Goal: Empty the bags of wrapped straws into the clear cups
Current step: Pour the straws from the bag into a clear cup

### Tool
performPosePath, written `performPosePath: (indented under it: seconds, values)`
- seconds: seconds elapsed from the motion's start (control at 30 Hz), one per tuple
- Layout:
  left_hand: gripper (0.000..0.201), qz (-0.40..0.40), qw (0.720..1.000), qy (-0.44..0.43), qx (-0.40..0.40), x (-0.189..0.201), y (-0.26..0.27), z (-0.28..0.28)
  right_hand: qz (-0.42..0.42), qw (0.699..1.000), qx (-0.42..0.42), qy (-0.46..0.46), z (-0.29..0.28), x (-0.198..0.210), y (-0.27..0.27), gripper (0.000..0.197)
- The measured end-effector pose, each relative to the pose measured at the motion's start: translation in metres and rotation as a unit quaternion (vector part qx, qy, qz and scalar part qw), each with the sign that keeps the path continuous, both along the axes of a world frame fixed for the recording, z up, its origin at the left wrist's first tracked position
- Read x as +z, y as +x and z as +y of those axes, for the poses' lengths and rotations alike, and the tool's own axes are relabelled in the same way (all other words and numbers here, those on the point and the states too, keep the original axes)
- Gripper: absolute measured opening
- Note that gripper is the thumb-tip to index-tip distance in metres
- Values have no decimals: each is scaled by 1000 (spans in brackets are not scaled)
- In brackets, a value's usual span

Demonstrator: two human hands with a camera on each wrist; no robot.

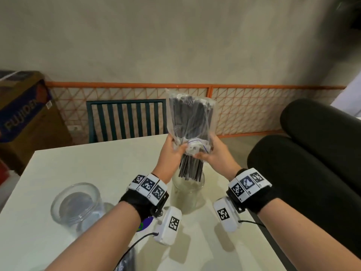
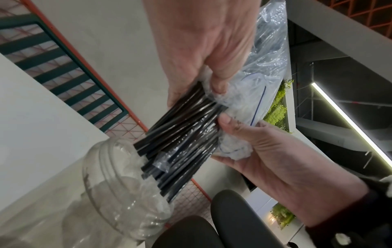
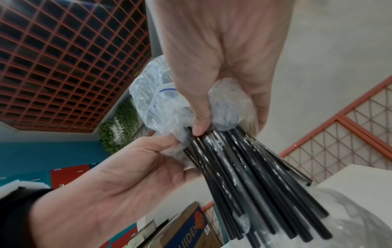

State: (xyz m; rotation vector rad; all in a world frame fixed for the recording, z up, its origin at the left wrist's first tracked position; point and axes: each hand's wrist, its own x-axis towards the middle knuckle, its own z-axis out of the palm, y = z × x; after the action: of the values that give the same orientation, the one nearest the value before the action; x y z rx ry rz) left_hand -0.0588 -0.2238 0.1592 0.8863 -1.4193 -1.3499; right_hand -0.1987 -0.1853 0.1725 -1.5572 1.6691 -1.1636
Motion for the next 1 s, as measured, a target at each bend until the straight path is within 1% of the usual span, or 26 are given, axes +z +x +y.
performPosePath:
  seconds: [0.07,0.13,0.2,0.3,0.4,0.43,0.5,0.57,0.67,0.7,0.73,0.8,0.83,0.93,1.0]
  values:
    - [39,3,1000,12,-4,-6,-1,-2,-4,1000,1,10,-3,-9,-2,65]
    - [40,-5,1000,21,-14,-13,0,-4,-2,1000,6,19,-4,-17,-3,64]
    - [43,-22,999,36,-30,-21,3,-6,1,999,16,40,-3,-25,-4,73]
    - [48,-38,990,83,-105,-21,13,-8,-4,997,42,66,-1,-30,-7,81]
    - [66,-72,977,89,-181,-9,23,-13,-10,993,78,86,-1,-22,-17,91]
    - [71,-88,975,81,-187,-4,25,-15,-11,992,90,92,-1,-18,-20,99]
    - [81,-111,977,60,-175,4,26,-17,-19,988,113,102,0,-9,-25,112]
    - [90,-133,977,39,-164,10,27,-19,-27,986,126,106,2,-3,-29,119]
    - [99,-185,969,24,-165,14,30,-19,-45,983,144,105,5,1,-30,122]
    - [99,-198,965,20,-171,15,31,-19,-49,983,147,99,6,1,-31,123]
    - [95,-207,963,17,-173,16,33,-18,-46,985,143,90,7,0,-32,123]
    - [77,-209,964,10,-166,26,34,-15,-40,987,138,66,9,3,-30,121]
    - [73,-211,963,11,-170,30,34,-12,-44,987,143,63,10,4,-27,120]
    - [73,-201,966,9,-165,43,32,-4,-41,987,144,64,13,5,-23,121]
    - [66,-194,969,-9,-153,51,30,0,-32,990,129,36,13,9,-24,118]
